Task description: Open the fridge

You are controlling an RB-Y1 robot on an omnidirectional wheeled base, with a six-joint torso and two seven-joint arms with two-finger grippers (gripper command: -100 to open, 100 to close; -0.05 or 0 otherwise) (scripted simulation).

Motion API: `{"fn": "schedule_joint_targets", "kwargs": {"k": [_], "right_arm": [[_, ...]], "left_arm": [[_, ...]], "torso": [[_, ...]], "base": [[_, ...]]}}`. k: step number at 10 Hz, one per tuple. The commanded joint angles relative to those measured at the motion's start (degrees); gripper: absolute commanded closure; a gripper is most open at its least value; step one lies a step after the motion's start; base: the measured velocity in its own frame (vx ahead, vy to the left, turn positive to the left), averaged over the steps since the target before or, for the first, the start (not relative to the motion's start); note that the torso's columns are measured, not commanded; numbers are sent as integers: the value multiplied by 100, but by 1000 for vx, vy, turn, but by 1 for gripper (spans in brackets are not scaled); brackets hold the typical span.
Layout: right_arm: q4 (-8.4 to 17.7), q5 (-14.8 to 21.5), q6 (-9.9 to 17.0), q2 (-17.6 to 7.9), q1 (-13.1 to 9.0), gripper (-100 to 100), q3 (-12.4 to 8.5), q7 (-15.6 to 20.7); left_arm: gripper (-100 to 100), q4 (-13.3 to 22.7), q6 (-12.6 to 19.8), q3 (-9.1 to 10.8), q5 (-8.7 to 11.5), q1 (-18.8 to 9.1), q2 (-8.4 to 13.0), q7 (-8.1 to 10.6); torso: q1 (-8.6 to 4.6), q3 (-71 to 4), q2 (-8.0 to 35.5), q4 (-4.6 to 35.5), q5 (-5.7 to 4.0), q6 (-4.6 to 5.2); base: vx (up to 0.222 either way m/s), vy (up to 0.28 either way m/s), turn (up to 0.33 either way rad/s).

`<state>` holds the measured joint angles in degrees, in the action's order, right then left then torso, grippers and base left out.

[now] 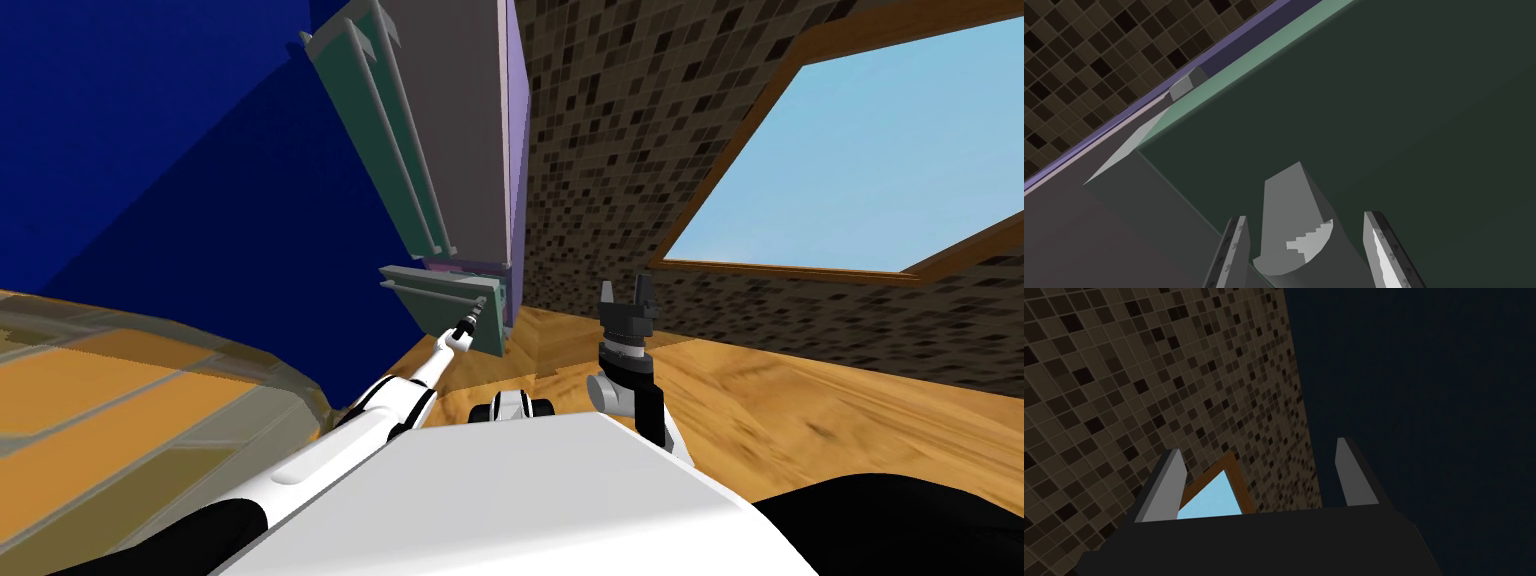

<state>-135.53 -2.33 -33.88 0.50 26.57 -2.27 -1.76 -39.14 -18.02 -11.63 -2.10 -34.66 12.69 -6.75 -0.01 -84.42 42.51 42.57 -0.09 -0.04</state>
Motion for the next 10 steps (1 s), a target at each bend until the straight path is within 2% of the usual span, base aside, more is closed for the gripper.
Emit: {"fn": "schedule_joint_targets", "kwargs": {"k": [1, 3, 4, 7, 10], "right_arm": [[0, 0, 0, 0, 1, 0, 0, 0], [0, 0, 0, 0, 0, 0, 0, 0], [0, 0, 0, 0, 0, 0, 0, 0], [-1, 0, -1, 0, 2, 0, 0, 0], [-1, 0, -1, 0, 2, 0, 0, 0]], "left_arm": [[100, -15, 9, -34, -2, 14, 1, 14], [100, -47, 3, -65, -2, 1, 10, 33], [-100, -44, 166, -82, 20, -137, 20, 83], [-100, -89, 487, -121, 61, -421, 74, 180], [-100, -112, 647, -140, 82, -563, 102, 229]], "torso": [[-13, -14, -27, -4, -2, 1], [12, 3, 7, -14, 5, -7], [10, 5, 6, -10, 6, -8], [-18, -20, -33, -1, -6, 8], [-3, 24, 37, 27, -5, -5]], "base": [[-110, 51, 24], [-186, 80, 20], [-108, 43, -17], [-42, 14, -27], [-23, 15, -18]]}}
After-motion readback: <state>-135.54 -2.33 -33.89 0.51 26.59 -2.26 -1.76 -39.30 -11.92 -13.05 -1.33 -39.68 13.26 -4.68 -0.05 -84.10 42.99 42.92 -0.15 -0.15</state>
